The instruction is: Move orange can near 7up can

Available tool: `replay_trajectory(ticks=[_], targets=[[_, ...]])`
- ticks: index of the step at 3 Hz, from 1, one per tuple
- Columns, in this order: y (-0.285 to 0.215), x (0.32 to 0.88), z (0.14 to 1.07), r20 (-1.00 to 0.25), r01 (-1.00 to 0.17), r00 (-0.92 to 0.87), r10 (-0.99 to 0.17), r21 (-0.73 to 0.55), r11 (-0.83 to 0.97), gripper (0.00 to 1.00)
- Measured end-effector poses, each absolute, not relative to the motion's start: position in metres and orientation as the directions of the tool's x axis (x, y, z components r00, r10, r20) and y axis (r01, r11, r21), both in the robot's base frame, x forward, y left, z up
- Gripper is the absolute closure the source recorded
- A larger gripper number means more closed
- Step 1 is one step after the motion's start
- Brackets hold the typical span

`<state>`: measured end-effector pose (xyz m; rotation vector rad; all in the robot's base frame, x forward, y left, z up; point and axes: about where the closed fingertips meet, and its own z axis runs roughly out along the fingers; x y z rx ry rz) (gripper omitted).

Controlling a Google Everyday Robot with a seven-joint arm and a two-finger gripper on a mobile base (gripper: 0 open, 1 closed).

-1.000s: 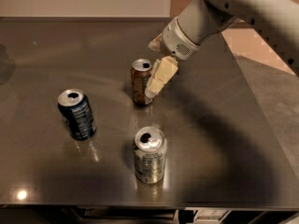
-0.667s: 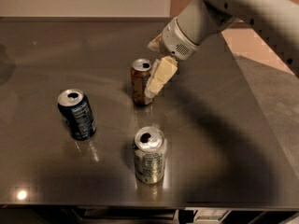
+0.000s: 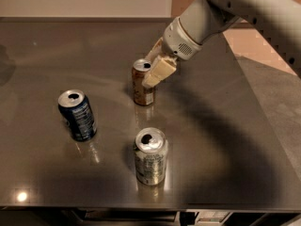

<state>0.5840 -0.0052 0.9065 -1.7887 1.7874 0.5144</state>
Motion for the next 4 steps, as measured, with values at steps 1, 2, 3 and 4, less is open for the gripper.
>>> replay_trajectory(ticks=[1,2,3,4], targets=[[-0.007,0.584,0.909,-0.626,-0.993,0.045,-0.778,-0.115,0.035,0.64],[-0.014,0.584,0.916,-0.626,-0.991,0.05,-0.778,-0.127,0.039,0.88],[-0.028,0.58,0.926,-0.623,-0.99,0.06,-0.78,-0.137,0.033,1.0],[-0.048,0.567,0.931,-0.627,-0.991,0.08,-0.775,-0.13,0.003,1.0]])
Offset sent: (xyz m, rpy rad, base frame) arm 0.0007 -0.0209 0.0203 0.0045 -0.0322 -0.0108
